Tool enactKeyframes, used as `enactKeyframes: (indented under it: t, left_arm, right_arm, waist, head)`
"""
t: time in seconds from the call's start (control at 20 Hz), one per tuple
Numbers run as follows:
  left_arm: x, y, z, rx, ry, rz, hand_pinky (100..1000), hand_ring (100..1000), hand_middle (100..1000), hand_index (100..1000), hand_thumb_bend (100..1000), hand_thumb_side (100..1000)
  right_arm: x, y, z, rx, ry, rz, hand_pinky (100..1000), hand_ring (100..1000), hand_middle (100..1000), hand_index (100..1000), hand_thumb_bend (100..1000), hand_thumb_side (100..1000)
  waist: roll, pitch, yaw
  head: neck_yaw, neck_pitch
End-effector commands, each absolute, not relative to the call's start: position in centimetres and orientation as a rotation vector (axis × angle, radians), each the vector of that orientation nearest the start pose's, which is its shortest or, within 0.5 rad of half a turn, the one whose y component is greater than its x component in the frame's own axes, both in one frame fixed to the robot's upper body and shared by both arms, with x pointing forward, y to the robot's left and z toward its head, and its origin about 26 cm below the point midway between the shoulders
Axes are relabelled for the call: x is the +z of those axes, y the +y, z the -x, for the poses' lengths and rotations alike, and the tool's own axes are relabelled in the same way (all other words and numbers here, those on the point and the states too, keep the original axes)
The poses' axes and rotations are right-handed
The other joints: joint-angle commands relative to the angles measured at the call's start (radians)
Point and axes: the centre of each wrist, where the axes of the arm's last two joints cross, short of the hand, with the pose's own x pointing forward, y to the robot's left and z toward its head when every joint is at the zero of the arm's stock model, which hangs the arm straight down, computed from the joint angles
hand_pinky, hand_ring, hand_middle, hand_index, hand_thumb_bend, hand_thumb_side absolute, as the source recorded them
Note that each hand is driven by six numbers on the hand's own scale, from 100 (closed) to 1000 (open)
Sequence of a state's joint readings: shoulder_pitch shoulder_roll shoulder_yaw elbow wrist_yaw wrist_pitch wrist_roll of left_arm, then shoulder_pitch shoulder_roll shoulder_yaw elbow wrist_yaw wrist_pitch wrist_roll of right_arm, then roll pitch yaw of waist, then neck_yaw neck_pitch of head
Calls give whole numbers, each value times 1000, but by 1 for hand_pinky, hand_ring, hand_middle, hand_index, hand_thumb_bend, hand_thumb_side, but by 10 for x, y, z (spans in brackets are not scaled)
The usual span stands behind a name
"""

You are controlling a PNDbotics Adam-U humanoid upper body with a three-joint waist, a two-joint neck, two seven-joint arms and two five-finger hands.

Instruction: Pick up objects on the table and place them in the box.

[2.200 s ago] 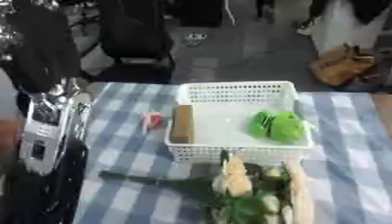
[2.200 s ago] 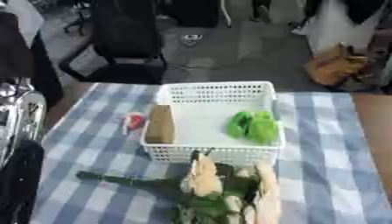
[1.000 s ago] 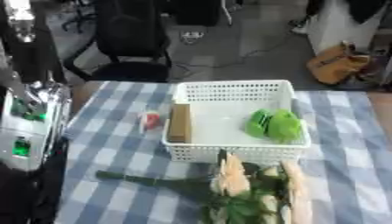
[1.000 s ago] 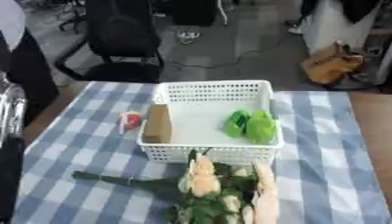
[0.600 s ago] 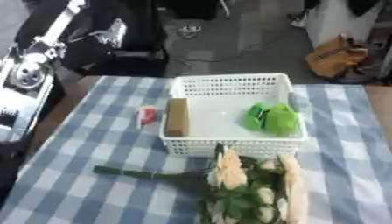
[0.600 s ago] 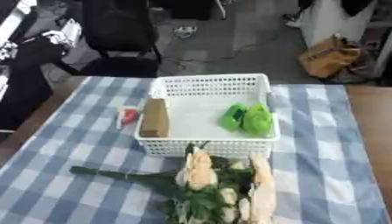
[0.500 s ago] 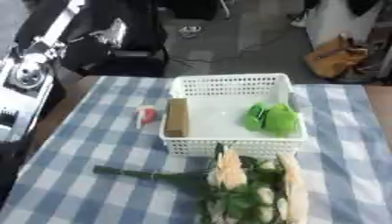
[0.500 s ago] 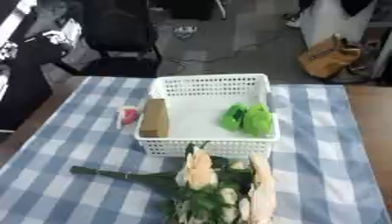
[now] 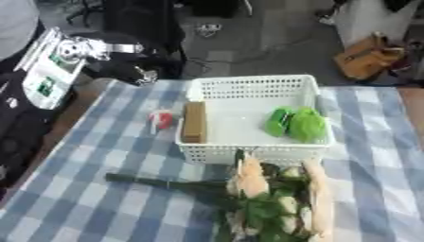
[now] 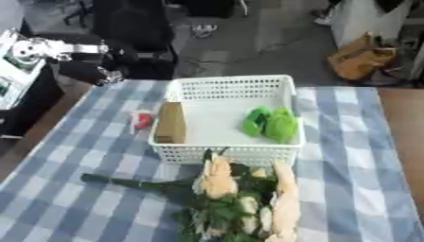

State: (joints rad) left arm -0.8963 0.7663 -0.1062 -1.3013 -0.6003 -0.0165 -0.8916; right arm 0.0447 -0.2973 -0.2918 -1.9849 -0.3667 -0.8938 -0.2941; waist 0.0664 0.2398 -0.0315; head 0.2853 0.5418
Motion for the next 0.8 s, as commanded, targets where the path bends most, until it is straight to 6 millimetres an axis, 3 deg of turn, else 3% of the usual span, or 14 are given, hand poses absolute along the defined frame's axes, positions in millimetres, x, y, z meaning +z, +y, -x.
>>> enactKeyframes:
  t: [0.05,0.15,0.2,0.3,0.7,0.8]
  left_arm:
    - [325,360,-426,-1498,-1091,-802,914,1000,1000,1000,100,794]
    - [321,364,-433,-1488,-1058,-802,932,1000,1000,1000,100,829]
    - [319,366,-436,-1485,-1039,-802,975,1000,1000,1000,142,847]
    - [313,369,-444,-1480,-982,-808,998,1000,1000,1000,154,836]
    - [304,369,-467,-1513,-852,-843,1000,1000,1000,1000,197,802]
    - [303,364,-471,-1527,-856,-846,959,1000,1000,1000,184,776]
  right_arm:
    - [136,-363,-242,523,3271,-268,676,758,624,657,100,975]
    - [136,-362,-242,521,3273,-264,676,758,624,657,100,975]
    - [136,-362,-242,519,3274,-263,679,758,623,656,100,975]
    - [135,-361,-242,512,3277,-258,678,758,623,656,100,975]
    - [135,-360,-243,496,3284,-247,678,759,623,653,100,974]
    - [136,-360,-243,494,3284,-241,678,759,623,652,100,975]
  waist:
    - [15,-36,0]
    - [15,-36,0]
    - [16,-36,0]
    - [17,-36,0]
    - [22,-37,-1]
    - [24,-37,-5]
  head:
    - [6,-10]
    - [6,-12]
    - [6,-14]
    - [6,-15]
    - [6,-15]
    - [6,-16]
